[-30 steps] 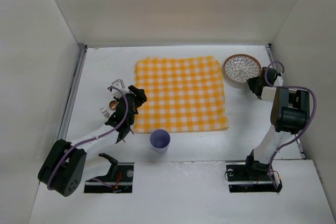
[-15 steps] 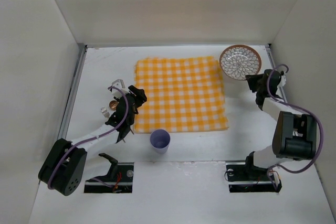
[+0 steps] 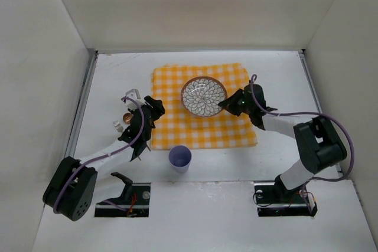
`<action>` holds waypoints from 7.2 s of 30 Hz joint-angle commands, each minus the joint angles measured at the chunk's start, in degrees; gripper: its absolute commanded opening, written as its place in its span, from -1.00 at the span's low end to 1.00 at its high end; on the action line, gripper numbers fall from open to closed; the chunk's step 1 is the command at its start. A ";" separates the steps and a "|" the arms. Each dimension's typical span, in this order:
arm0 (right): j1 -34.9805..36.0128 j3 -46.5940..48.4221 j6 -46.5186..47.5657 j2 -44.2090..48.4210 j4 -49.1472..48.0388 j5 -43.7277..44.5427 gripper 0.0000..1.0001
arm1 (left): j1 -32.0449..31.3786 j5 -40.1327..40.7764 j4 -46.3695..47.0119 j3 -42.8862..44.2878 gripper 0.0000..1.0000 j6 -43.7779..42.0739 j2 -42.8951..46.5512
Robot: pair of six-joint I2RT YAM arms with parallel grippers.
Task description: Set the dinner table for one person
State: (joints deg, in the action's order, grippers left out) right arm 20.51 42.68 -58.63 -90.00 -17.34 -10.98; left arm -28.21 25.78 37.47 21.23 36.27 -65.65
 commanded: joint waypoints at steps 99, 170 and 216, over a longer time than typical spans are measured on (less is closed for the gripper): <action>-7.46 59.43 35.60 -16.16 43.87 21.35 -0.84 | 0.57 1.64 1.20 -0.23 0.02 0.20 0.96; 18.64 -7.52 23.30 21.62 1.44 18.37 -0.46 | 3.99 8.86 -49.87 12.51 -0.33 10.66 -7.38; -1.21 -21.05 12.59 39.54 3.19 23.90 0.22 | -24.38 0.95 -35.91 53.53 -0.92 9.60 -27.49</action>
State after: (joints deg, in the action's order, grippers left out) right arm 22.04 22.72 -42.76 -52.93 -13.85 11.84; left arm -50.06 30.89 -6.48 67.83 44.34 -88.51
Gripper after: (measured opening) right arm 0.610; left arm 0.068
